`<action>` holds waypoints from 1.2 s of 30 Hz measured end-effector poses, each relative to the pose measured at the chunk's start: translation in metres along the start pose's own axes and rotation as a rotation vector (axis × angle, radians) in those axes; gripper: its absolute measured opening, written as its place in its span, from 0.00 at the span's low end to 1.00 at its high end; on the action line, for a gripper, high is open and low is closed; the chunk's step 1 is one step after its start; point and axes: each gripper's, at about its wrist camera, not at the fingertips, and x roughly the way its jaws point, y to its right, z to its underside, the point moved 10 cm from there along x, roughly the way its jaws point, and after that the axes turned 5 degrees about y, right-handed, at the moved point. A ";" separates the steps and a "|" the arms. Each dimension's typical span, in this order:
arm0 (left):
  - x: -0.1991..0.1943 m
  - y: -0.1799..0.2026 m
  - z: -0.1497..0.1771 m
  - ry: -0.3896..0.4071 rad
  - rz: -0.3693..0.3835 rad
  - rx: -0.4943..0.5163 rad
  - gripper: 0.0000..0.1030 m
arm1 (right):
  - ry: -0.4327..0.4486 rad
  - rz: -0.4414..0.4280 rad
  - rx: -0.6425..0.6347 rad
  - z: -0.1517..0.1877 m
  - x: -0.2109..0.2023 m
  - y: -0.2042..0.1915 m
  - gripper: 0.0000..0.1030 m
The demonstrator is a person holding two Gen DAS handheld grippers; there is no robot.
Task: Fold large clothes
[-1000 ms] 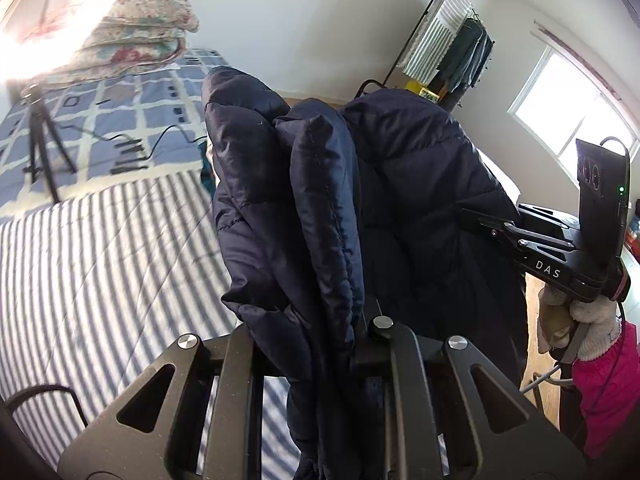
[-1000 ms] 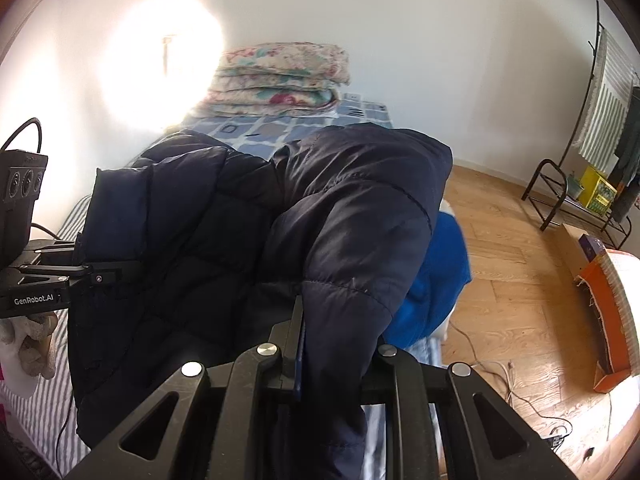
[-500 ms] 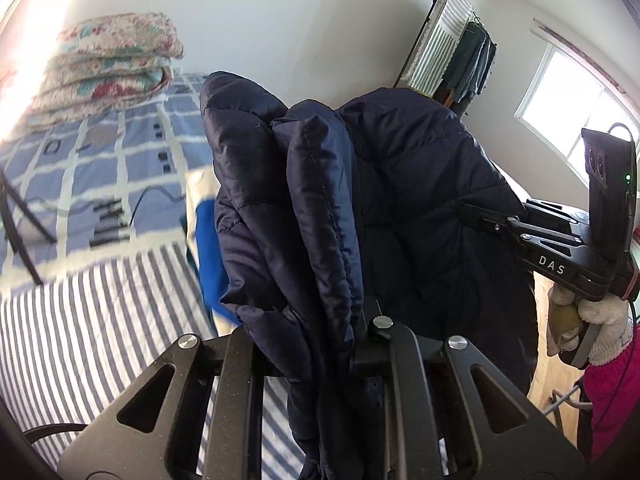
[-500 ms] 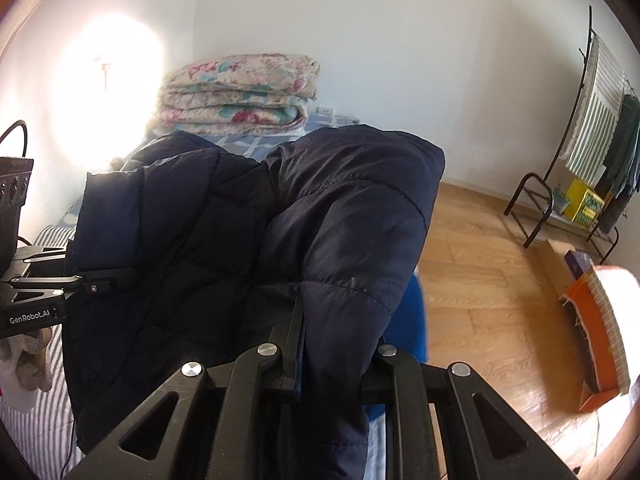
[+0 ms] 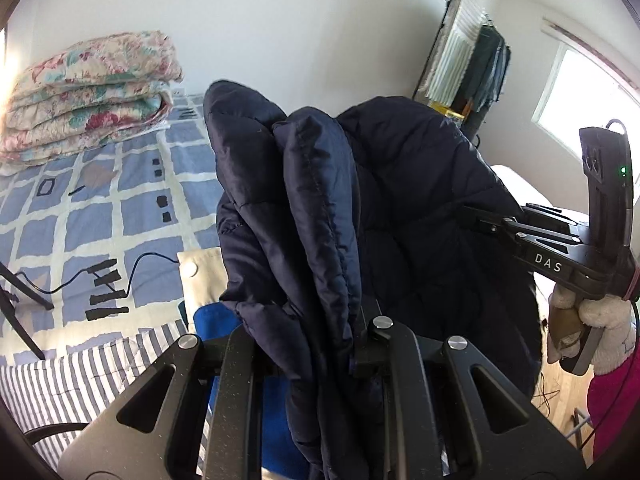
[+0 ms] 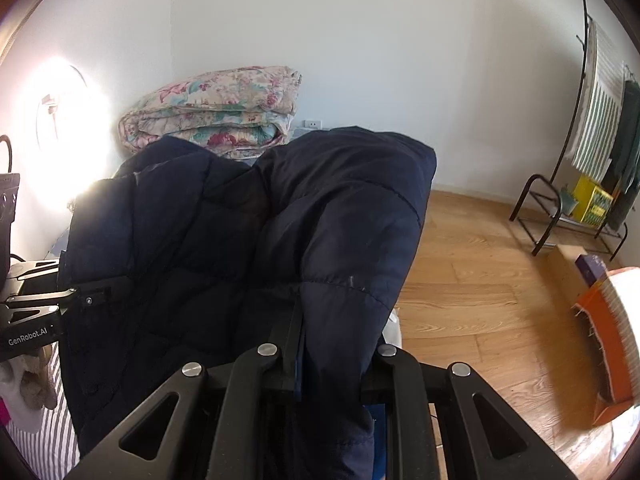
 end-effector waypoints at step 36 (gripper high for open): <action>0.025 -0.062 0.055 -0.054 0.013 -0.082 0.37 | -0.123 -0.015 0.162 0.055 0.070 0.042 0.26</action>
